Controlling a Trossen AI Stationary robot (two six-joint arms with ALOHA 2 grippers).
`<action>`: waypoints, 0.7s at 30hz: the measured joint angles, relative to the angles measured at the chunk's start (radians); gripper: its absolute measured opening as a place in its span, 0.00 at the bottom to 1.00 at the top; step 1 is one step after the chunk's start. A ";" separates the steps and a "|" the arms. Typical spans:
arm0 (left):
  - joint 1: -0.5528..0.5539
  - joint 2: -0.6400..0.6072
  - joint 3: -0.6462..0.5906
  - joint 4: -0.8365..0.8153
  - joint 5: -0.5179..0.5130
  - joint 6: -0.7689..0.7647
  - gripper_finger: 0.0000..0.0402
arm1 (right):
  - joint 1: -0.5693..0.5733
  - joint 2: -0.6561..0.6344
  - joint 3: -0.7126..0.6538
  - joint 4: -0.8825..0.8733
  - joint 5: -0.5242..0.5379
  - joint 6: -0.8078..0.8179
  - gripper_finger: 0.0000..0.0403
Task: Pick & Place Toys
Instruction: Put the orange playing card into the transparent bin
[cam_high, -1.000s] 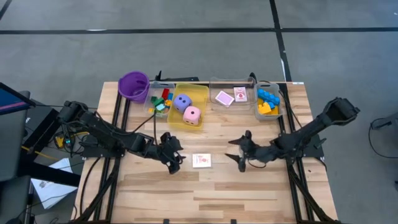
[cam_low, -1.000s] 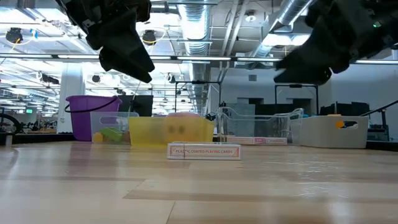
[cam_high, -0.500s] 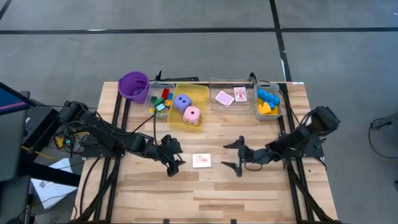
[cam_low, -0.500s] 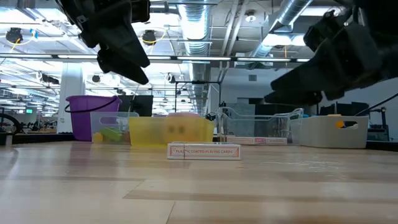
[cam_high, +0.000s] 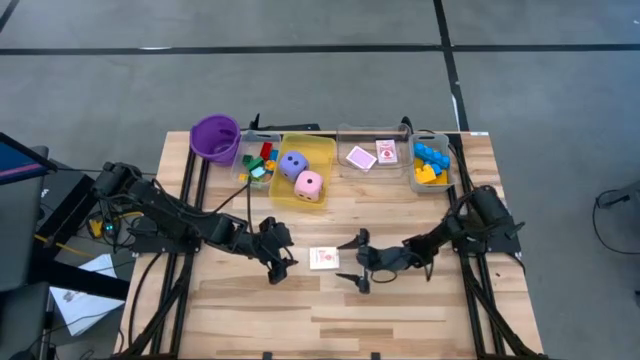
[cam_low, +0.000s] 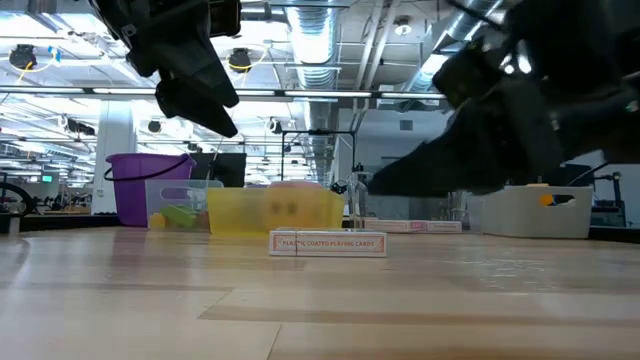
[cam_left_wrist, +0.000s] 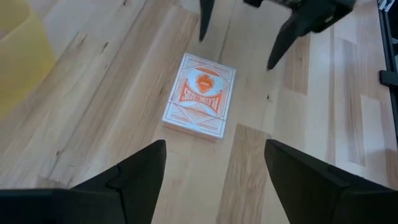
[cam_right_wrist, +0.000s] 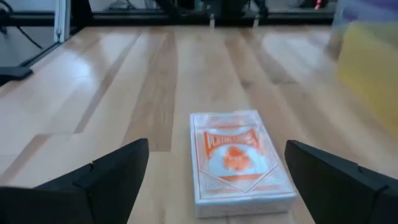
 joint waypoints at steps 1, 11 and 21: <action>0.000 0.000 0.000 0.000 0.000 0.000 0.67 | -0.010 0.011 0.007 -0.005 -0.018 0.004 0.92; 0.000 0.000 0.000 -0.009 0.000 0.001 0.66 | -0.098 0.081 0.059 -0.062 -0.130 0.053 0.92; 0.000 0.000 0.000 -0.023 0.000 0.002 0.66 | -0.107 0.078 0.129 -0.266 -0.149 0.054 0.92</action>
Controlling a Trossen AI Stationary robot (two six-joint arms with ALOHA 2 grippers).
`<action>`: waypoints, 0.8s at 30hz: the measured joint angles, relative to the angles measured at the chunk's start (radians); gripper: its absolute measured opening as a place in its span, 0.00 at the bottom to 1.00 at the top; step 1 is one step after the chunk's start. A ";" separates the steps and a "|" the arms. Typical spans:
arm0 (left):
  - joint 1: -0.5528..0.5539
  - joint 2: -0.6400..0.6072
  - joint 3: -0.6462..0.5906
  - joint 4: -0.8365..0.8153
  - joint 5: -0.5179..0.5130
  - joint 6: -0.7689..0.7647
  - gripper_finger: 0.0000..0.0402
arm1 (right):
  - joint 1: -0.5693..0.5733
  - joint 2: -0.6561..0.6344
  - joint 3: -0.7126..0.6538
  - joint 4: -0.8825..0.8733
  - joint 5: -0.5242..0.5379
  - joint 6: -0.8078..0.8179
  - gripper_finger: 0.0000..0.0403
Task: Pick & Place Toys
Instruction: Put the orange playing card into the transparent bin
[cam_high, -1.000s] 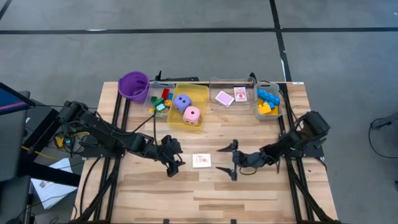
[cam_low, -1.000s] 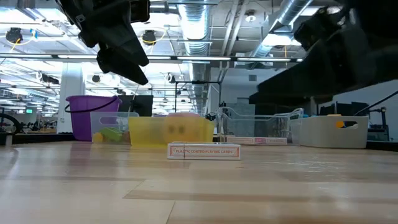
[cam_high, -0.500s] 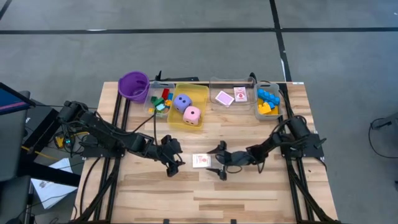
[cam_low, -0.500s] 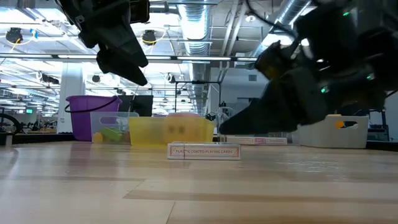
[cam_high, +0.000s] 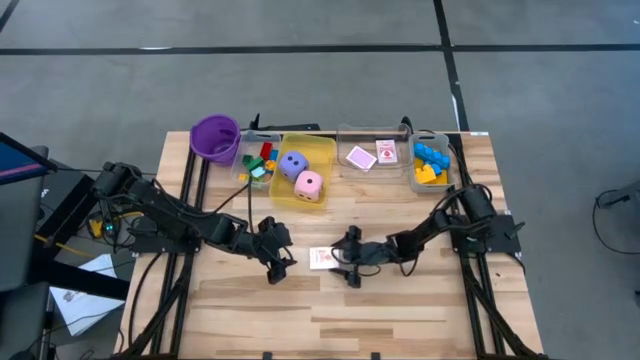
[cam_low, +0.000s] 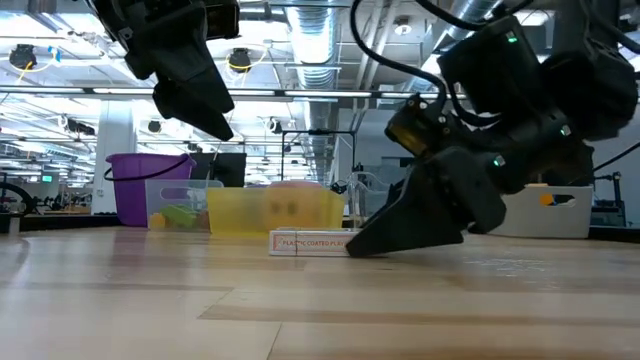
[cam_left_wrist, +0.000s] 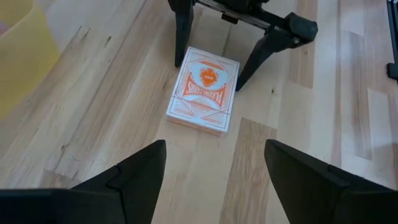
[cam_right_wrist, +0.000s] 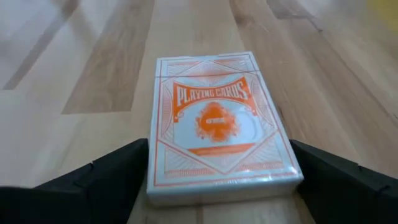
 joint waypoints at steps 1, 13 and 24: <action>0.000 0.000 0.000 0.000 0.000 0.000 0.66 | 0.000 -0.001 0.010 -0.025 0.003 -0.001 0.92; 0.000 0.000 0.000 -0.002 0.000 0.000 0.66 | -0.004 -0.003 0.089 -0.207 0.018 0.048 0.76; 0.004 -0.025 0.000 0.013 -0.004 0.074 0.66 | -0.023 -0.124 0.086 -0.313 0.053 0.166 0.75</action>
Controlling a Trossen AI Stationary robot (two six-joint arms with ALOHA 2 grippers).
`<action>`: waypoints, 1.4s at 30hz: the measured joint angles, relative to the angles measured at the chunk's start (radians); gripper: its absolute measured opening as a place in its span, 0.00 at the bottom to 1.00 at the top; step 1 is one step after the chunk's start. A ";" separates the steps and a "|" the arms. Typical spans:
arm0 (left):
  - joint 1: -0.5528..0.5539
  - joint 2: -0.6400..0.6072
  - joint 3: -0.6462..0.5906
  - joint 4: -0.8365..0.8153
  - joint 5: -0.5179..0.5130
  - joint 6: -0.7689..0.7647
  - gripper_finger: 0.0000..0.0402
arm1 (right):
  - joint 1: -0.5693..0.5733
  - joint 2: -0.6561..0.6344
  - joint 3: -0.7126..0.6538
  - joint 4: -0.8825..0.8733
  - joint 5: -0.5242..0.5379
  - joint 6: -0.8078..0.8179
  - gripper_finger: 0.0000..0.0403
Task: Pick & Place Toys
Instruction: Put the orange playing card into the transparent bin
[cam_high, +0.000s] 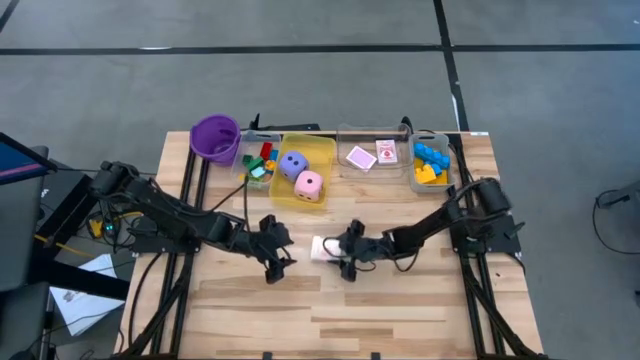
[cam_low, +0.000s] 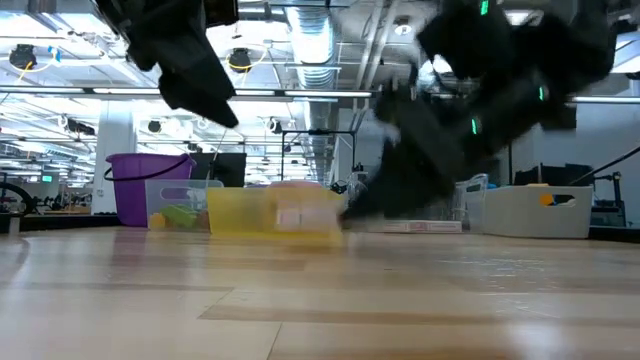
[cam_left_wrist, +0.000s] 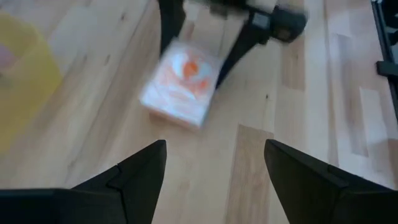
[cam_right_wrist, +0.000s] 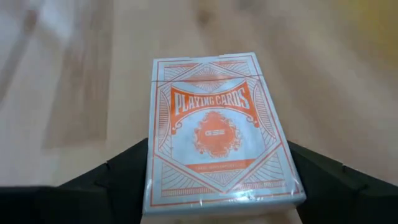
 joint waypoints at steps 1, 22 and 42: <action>0.000 -0.013 0.000 -0.010 -0.005 0.010 0.66 | 0.000 -0.039 0.000 -0.021 0.034 0.009 0.75; 0.054 -0.433 0.000 -0.035 -0.382 0.221 0.66 | -0.285 -0.711 0.005 -0.780 0.454 0.161 0.76; 0.053 -0.383 0.000 -0.061 -0.382 0.212 0.66 | -0.499 -0.701 0.006 -0.680 0.353 0.035 0.94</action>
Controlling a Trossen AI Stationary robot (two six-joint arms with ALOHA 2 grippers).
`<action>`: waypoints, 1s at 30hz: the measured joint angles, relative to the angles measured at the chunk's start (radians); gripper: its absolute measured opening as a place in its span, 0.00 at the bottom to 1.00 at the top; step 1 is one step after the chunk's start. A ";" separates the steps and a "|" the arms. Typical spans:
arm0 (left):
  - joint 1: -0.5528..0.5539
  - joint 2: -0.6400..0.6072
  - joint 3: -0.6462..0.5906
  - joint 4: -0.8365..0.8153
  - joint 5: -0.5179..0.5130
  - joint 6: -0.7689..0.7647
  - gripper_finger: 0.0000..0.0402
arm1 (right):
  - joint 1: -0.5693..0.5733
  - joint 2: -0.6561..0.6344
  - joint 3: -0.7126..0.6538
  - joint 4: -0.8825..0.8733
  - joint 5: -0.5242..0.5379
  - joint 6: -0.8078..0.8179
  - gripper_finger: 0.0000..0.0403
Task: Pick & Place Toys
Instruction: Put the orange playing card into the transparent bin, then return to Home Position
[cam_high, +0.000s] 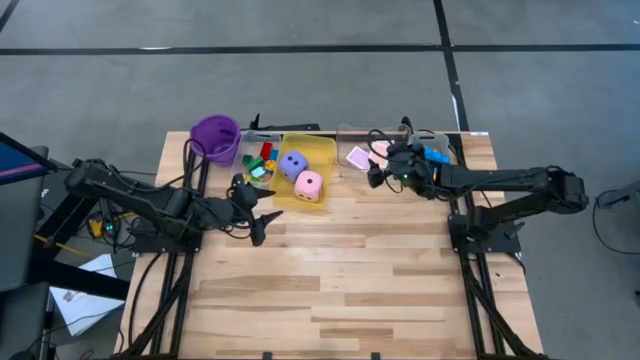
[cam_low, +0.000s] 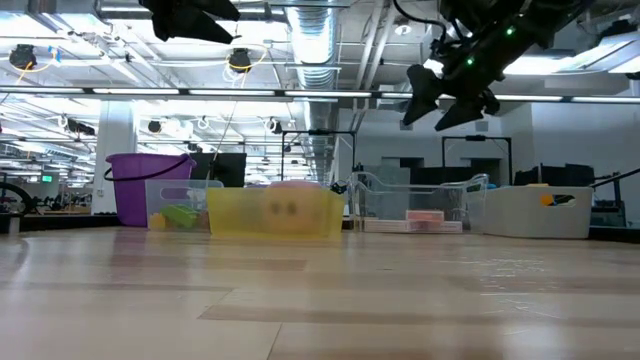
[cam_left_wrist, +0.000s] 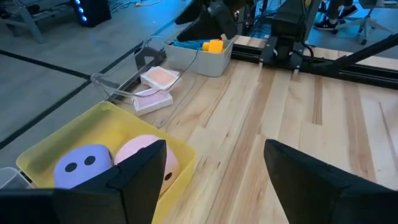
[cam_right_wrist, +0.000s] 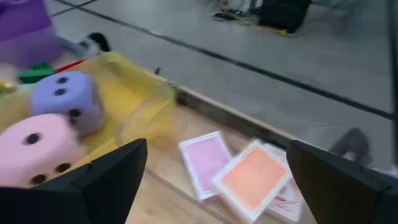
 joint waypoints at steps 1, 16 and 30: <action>0.000 0.000 0.000 0.000 0.000 0.000 0.66 | 0.009 0.000 0.000 0.001 -0.017 0.000 0.93; -0.015 0.030 -0.047 0.010 0.123 -0.097 0.66 | 0.475 0.074 -0.001 0.073 -0.154 -0.051 0.93; -0.191 -0.205 -0.051 0.013 0.163 -0.148 0.66 | 0.766 -0.309 0.000 -0.173 -0.054 0.038 0.93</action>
